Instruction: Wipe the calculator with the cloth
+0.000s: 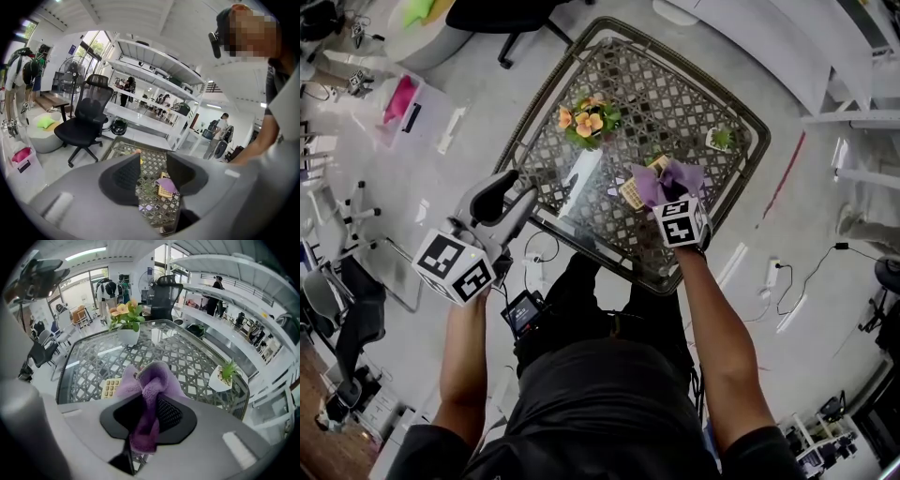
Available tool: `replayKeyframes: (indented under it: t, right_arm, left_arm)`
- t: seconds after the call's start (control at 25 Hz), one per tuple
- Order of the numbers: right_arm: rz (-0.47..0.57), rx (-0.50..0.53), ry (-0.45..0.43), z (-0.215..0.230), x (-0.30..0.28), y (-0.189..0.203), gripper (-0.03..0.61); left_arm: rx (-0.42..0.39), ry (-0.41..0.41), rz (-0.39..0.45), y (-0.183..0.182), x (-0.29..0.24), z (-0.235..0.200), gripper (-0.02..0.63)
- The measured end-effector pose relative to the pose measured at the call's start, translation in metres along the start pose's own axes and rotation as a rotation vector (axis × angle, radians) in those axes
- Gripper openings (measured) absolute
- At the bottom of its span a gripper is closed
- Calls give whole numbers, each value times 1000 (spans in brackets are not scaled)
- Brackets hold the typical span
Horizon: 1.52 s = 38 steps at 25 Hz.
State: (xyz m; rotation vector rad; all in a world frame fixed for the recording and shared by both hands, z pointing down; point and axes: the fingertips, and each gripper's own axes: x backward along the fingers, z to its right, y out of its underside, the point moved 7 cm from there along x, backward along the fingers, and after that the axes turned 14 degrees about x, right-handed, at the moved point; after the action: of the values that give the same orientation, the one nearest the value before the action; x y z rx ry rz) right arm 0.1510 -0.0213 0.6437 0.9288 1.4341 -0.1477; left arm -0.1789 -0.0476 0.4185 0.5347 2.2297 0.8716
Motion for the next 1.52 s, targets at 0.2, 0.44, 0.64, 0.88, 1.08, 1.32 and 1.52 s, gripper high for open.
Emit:
replayKeyframes:
  t: [0.2, 0.44, 0.64, 0.88, 1.08, 1.32, 1.52]
  right_arm:
    - [3, 14, -19, -6, -4, -11, 72]
    - [19, 9, -48, -10, -12, -23, 72]
    - [9, -12, -73, -10, -19, -30, 73]
    - [65, -109, -66, 6, -1, -45, 74]
    - [217, -275, -43, 29, 38, -70, 73]
    - [364, -407, -32, 49, 70, -90, 74]
    - [454, -498, -34, 52, 77, -93, 73]
  left_arm:
    - [6, -5, 2, -4, -1, -4, 229]
    - [17, -16, 4, -4, 0, -10, 229]
    - [19, -17, 3, -2, 2, -12, 229]
    - [12, -12, 16, -5, 6, -12, 229]
    - [9, 5, 35, -12, 6, -7, 229]
    - [8, 17, 37, -11, 5, -4, 229]
    - [8, 7, 20, -8, 7, -6, 229]
